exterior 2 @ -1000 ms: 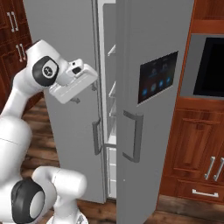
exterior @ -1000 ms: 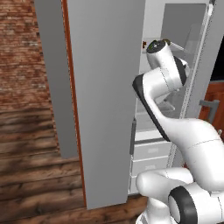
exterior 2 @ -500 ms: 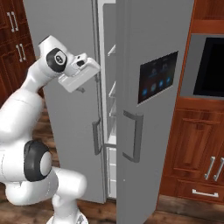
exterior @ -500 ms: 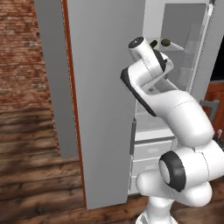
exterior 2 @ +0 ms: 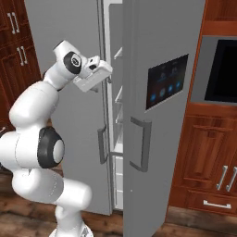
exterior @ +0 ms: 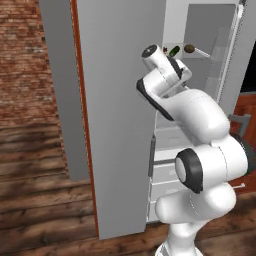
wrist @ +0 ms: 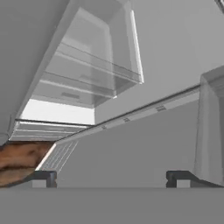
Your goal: Open the fridge, remove the kiwi, cucumber, and chicken drumstick, and place them on any counter.
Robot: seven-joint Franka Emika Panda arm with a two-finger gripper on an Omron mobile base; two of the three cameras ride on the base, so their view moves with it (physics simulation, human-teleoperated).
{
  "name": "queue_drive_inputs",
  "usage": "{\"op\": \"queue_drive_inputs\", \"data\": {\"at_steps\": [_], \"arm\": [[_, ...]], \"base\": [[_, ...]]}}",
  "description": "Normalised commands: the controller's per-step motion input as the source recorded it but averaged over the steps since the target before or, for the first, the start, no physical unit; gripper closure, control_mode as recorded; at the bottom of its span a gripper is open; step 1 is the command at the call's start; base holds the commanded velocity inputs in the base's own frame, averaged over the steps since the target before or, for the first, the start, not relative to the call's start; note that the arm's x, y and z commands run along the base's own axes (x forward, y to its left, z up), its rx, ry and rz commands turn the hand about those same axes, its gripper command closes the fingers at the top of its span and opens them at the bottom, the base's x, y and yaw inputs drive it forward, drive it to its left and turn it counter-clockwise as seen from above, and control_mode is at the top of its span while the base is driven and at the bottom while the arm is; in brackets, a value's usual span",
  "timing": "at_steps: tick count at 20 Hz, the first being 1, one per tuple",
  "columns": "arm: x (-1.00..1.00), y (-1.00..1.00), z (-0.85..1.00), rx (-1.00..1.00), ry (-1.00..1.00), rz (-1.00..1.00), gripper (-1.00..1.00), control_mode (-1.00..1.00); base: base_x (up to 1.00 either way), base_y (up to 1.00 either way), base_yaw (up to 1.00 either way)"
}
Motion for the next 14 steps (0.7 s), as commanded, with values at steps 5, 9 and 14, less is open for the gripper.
{"op": "queue_drive_inputs", "data": {"at_steps": [5, 9, 14], "arm": [[0.33, -0.29, -0.36, 0.00, -0.23, -0.01, -1.00, -1.00], [0.53, -0.30, -0.42, -0.01, -0.14, 0.00, -1.00, -1.00], [0.44, -0.58, -0.10, -0.01, -0.04, -0.01, -1.00, -1.00]], "base": [[0.00, 0.00, 0.00], [0.00, 0.00, 0.00], [0.00, 0.00, 0.00]]}}
